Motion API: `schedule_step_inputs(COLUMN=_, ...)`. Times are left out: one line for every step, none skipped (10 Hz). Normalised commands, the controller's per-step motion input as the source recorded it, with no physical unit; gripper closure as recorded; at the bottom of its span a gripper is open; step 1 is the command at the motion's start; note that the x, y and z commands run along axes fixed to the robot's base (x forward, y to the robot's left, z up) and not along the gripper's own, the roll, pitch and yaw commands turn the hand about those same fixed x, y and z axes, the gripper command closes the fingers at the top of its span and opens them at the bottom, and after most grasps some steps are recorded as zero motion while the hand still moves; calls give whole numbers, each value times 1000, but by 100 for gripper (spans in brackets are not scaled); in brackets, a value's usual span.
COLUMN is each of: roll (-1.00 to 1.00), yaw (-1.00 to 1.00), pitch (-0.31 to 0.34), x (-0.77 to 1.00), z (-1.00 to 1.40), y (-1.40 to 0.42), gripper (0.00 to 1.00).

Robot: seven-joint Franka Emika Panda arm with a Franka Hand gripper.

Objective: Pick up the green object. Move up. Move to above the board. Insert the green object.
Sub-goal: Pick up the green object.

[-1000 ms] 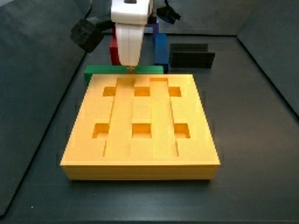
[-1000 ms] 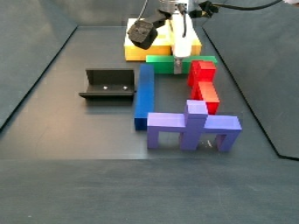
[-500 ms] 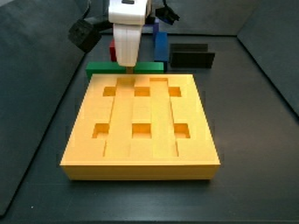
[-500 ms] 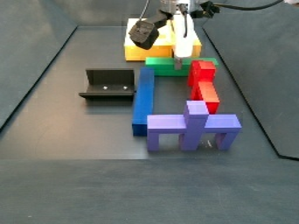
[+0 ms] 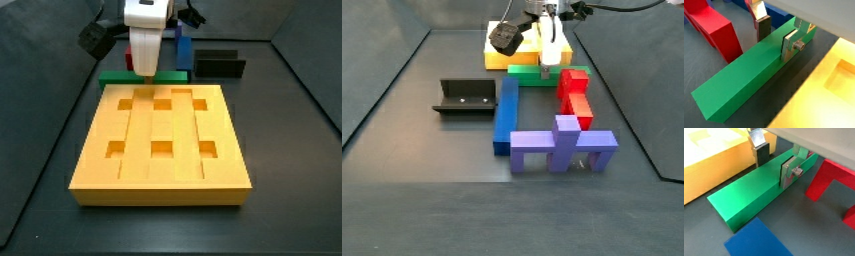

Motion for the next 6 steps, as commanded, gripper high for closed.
schedule_step_inputs(roll=0, yaw=0, pitch=0, x=0, z=0, y=0, gripper=100)
schedule_step_inputs(roll=0, yaw=0, pitch=0, x=0, z=0, y=0, gripper=100)
schedule_step_inputs(roll=0, yaw=0, pitch=0, x=0, z=0, y=0, gripper=100)
schedule_step_inputs(roll=0, yaw=0, pitch=0, x=0, z=0, y=0, gripper=100)
schedule_step_inputs(roll=0, yaw=0, pitch=0, x=0, z=0, y=0, gripper=100)
schedule_step_inputs(roll=0, yaw=0, pitch=0, x=0, z=0, y=0, gripper=100)
